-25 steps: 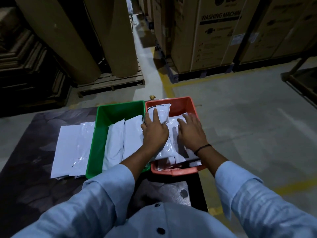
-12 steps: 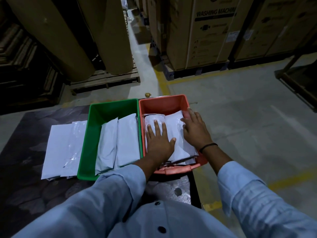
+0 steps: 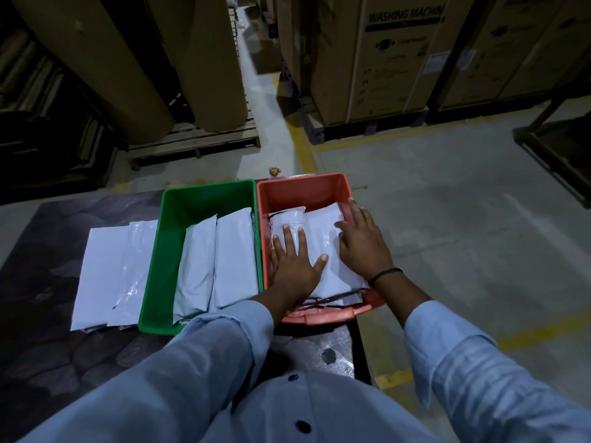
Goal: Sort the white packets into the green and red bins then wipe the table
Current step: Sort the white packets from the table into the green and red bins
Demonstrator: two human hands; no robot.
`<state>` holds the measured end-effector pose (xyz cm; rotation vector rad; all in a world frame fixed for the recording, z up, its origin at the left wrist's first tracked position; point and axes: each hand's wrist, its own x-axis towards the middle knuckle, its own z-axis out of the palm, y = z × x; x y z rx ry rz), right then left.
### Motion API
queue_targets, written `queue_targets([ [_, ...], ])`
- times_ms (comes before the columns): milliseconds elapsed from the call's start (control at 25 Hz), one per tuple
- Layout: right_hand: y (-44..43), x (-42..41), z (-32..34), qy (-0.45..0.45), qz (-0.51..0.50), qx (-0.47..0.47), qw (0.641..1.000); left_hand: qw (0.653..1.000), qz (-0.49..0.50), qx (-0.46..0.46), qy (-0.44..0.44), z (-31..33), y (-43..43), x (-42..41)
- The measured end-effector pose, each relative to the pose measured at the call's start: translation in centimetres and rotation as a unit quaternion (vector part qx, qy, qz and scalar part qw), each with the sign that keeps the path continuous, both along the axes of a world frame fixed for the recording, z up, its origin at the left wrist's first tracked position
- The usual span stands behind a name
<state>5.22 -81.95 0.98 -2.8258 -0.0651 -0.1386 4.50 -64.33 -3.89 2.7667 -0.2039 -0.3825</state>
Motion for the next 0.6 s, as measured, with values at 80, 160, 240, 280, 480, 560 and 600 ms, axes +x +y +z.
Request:
queue_targets([
  [80,0.1,0.0,-0.1,0.002,-0.002,-0.006,1.000,1.000,-0.003,-0.002,-0.001,-0.1,0.1,0.0],
  [160,0.1,0.0,-0.1,0.001,-0.003,-0.014,1.000,1.000,-0.006,0.000,0.004,0.0,0.1,0.0],
  [240,0.1,-0.2,-0.1,0.001,-0.009,-0.022,1.000,1.000,-0.011,0.000,0.010,0.1,0.2,-0.2],
  [280,0.1,-0.2,-0.1,0.001,-0.010,-0.027,1.000,1.000,-0.014,0.000,0.015,0.3,0.3,-0.1],
  [480,0.6,0.0,0.3,0.022,-0.012,-0.052,0.998,0.998,-0.034,0.049,0.012,3.0,0.4,0.3],
  [560,0.9,0.2,0.6,0.028,-0.020,-0.068,0.997,0.995,-0.052,0.054,-0.062,4.3,0.7,0.3],
  [600,1.2,0.4,0.8,0.026,-0.024,-0.073,0.997,0.992,-0.058,0.050,-0.098,5.0,1.1,0.3],
])
